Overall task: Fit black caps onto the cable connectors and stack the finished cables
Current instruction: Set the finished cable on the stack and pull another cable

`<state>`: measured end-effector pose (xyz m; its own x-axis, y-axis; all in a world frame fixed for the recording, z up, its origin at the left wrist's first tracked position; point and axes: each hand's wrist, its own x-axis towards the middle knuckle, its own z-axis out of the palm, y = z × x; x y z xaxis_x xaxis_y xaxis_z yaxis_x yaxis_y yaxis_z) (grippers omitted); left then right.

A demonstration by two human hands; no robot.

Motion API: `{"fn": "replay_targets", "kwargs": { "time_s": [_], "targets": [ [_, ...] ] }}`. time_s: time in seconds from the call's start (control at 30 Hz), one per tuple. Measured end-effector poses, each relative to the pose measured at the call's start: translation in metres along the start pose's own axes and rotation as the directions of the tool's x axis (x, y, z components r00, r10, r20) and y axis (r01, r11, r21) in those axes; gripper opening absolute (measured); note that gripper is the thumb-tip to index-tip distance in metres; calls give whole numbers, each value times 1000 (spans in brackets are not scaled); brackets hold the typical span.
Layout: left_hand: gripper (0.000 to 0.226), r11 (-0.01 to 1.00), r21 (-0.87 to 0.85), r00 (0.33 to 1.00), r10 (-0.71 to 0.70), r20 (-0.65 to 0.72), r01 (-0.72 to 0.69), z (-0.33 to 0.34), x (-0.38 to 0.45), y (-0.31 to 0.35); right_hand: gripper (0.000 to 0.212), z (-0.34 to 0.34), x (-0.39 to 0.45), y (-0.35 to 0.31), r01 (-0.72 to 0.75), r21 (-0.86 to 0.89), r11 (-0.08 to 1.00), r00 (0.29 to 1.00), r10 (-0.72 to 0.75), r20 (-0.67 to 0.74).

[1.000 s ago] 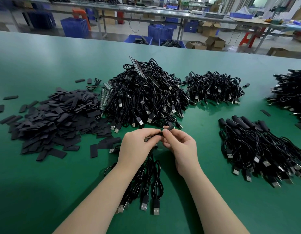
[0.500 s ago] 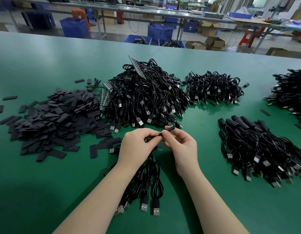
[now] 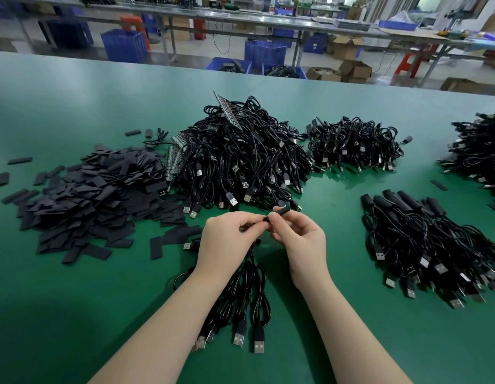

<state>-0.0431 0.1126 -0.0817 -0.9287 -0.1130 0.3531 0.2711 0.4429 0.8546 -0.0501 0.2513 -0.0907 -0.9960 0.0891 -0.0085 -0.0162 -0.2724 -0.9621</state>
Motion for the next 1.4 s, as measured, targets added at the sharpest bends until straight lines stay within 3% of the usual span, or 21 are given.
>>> {"fn": "replay_targets", "kwargs": {
  "time_s": [0.23,0.4,0.57,0.73,1.0,1.33,1.4],
  "targets": [
    [8,997,83,1000,0,27,-2,0,1,0,9,0,0,0,9,-13,1000,999,-9,-38],
    [10,997,69,999,33,12,-33,0,0,-2,11,1,0,-1,-1,-41,999,1000,1,9],
    [36,993,73,995,84,61,-88,-2,-1,2,10,0,0,-1,-22,-15,1000,999,22,28],
    [18,997,52,996,61,67,-65,0,0,-3,7,-1,1,0,-30,3,1000,1000,30,-8],
    [35,986,92,988,136,74,-142,-4,-1,2,6,-2,0,-1,-52,-8,999,997,52,49],
    [31,986,94,990,134,36,-137,-5,-2,-2,6,-3,1,-2,-76,-23,997,992,78,102],
    [22,987,101,992,119,41,-123,-5,-2,-4,8,-3,0,-3,-84,-18,996,990,86,109]
  ]
}}
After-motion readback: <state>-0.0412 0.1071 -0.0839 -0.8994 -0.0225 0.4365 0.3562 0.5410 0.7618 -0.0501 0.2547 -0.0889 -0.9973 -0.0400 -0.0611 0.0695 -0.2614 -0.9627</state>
